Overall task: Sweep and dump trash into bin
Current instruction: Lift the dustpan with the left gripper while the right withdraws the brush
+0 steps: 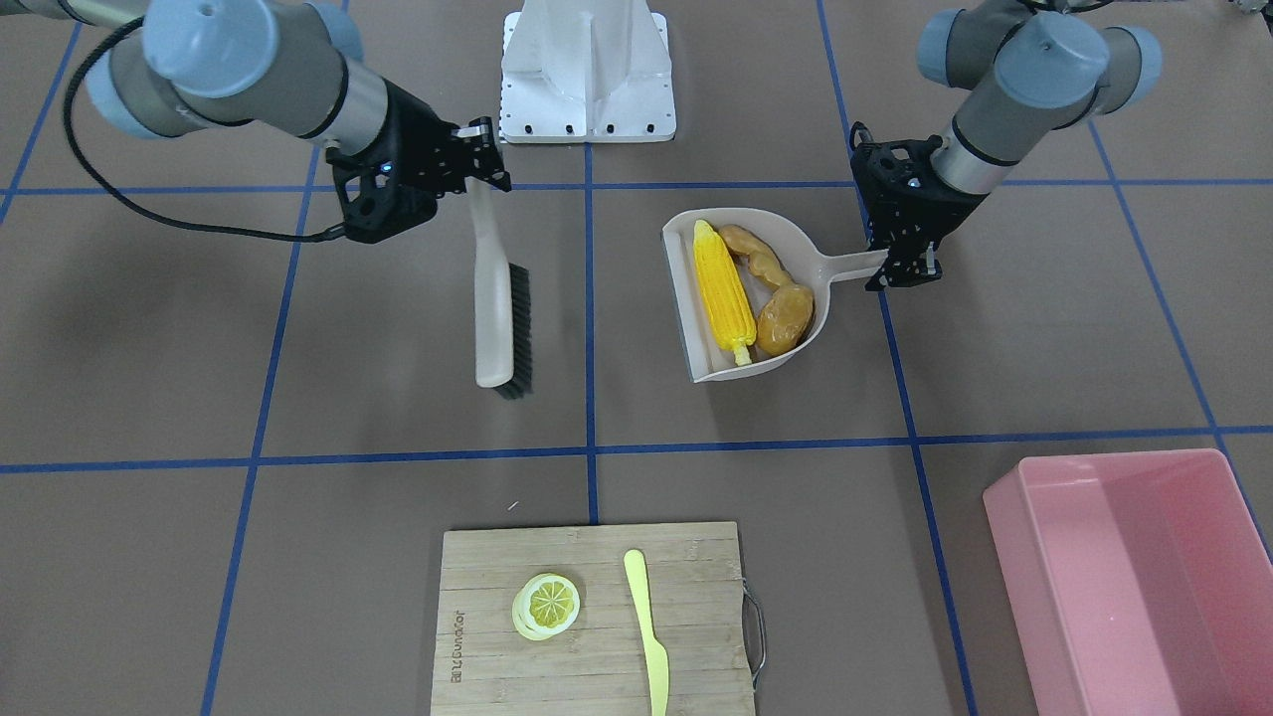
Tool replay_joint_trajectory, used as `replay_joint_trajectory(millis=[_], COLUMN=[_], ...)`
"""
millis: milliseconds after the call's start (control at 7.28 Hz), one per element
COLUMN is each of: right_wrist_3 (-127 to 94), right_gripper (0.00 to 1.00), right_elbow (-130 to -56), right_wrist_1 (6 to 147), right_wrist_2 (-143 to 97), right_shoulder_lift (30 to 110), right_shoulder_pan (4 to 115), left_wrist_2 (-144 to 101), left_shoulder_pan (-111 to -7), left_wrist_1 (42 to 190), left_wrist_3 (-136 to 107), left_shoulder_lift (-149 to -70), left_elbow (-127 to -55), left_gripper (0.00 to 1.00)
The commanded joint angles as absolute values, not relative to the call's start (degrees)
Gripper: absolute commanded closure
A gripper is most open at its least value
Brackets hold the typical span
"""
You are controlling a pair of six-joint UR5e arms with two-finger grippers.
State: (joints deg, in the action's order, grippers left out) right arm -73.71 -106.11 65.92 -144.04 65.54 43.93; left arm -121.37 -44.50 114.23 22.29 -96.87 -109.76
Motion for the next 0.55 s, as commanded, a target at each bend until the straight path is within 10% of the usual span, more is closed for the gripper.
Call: replay_joint_trajectory(millis=[0,412], right_wrist_3=[-68.5,-55.2], right_gripper=[1.00,1.00], right_elbow=[-106.6,-106.6], right_wrist_1=[66.5,66.5], right_wrist_2=[-147.8,-150.7], right_shoulder_lift=[71.3,81.4], right_shoulder_pan=[51.8,60.4], left_wrist_2=[-128.6,-138.5], left_shoulder_pan=[-51.6,-62.3], left_wrist_1=[116.0,116.3], left_wrist_3=[22.8,27.5], left_shoulder_lift=[-95.2,-92.2], left_elbow=[-109.3,-108.7], left_gripper=[1.00,1.00])
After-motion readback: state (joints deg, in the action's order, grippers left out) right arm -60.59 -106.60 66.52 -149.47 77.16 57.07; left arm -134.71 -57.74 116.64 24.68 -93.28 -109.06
